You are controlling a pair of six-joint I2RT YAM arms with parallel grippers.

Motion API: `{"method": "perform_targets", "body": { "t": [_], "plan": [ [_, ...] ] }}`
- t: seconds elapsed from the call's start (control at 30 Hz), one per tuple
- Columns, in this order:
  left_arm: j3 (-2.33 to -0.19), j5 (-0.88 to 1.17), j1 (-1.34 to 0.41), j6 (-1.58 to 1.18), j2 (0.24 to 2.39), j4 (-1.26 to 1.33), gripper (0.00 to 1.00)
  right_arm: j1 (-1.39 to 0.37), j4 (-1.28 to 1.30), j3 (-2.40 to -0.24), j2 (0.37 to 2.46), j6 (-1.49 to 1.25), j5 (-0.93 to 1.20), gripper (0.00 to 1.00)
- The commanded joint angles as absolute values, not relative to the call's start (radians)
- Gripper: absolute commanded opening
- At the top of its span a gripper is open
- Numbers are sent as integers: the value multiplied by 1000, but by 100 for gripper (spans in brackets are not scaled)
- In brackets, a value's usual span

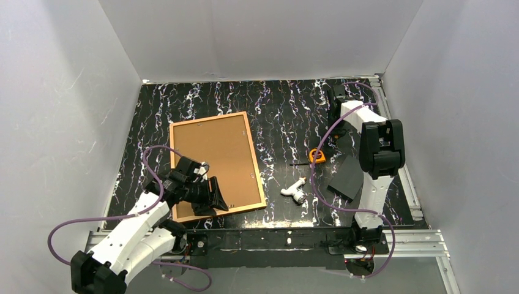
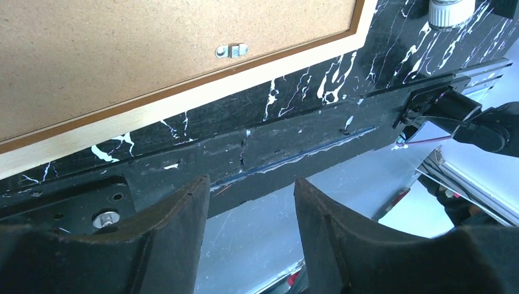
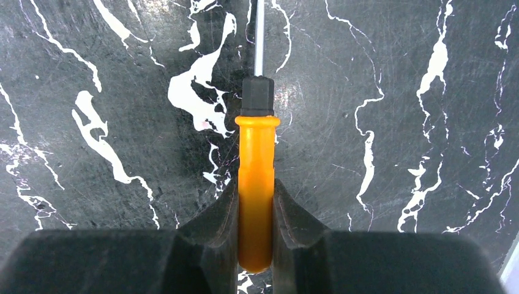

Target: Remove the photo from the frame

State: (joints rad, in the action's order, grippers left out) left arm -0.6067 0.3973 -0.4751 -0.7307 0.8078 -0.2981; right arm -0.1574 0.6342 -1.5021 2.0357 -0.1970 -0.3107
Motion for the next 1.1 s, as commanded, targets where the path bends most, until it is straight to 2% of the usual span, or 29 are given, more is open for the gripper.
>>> {"method": "perform_targets", "body": {
  "t": [0.0,0.17,0.43,0.6,0.73,0.87,1.07],
  "plan": [
    [-638,445,-477,-714,809,-400,53,-158,646,-1508,2046,-162,-271,24],
    [-656,460,-477,-721,797,-405,54,-154,642,-1499,2048,-150,-231,36],
    [-657,459,-477,-752,765,-418,55,-150,648,-1501,2043,-148,-164,41],
    [-673,448,-477,-753,758,-448,56,-150,681,-1515,1992,-163,-189,52],
    [-687,450,-477,-764,769,-452,58,-153,713,-1483,1882,-214,-242,61],
    [-688,471,-478,-782,814,-414,58,-191,693,-1360,1696,-287,-189,64],
    [-655,503,-487,-858,911,-271,58,-429,580,-1101,1438,-422,-19,68]
  ]
}}
